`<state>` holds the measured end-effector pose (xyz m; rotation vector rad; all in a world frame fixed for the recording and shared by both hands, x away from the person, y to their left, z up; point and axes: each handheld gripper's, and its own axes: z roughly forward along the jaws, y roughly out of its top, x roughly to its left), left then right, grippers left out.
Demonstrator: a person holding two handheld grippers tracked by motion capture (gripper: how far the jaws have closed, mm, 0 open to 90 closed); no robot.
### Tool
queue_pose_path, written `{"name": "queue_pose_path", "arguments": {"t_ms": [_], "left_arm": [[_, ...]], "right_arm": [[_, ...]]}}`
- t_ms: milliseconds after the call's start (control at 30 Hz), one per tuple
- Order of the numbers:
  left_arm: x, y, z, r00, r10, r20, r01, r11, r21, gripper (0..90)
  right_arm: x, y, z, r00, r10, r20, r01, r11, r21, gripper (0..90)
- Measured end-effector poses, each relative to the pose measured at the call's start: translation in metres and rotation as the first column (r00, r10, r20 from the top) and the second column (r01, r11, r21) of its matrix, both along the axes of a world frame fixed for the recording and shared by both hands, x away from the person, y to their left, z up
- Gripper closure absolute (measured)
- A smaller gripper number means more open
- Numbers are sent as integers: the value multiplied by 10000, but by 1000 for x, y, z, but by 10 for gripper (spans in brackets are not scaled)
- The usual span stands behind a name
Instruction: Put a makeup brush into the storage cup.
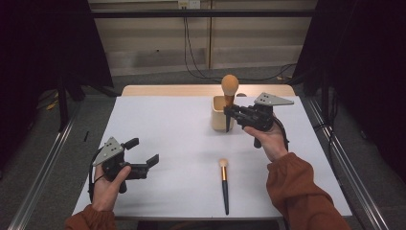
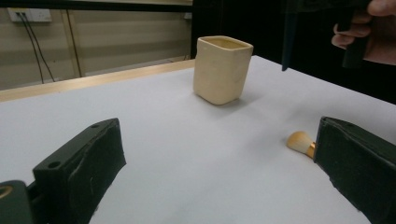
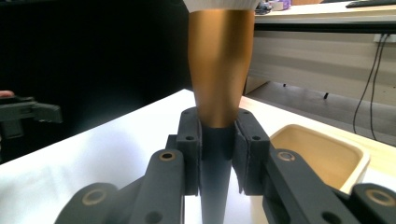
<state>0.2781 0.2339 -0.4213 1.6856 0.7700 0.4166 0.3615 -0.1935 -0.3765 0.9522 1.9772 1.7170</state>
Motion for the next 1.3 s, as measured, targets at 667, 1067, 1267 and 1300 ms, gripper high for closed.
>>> {"name": "queue_pose_path", "arguments": {"t_ms": [667, 1067, 1267, 1300], "left_arm": [[-13, 16, -15, 9978, 594, -306, -583, 9977, 332, 25], [-14, 16, -16, 9989, 389, -267, -381, 9988, 317, 31], [-13, 17, -17, 9981, 493, -369, -482, 9984, 306, 31], [-12, 17, -17, 9982, 490, -338, -479, 9984, 313, 31]], "right_arm": [[30, 0, 23, 9972, -594, 456, 589, 9982, 114, 748], [57, 8, 24, 9907, -1234, 578, 1247, 9920, -194, 748], [73, 9, 21, 9861, -1601, 453, 1614, 9865, -260, 748], [75, 10, 20, 9851, -1658, 456, 1672, 9855, -276, 748]]}}
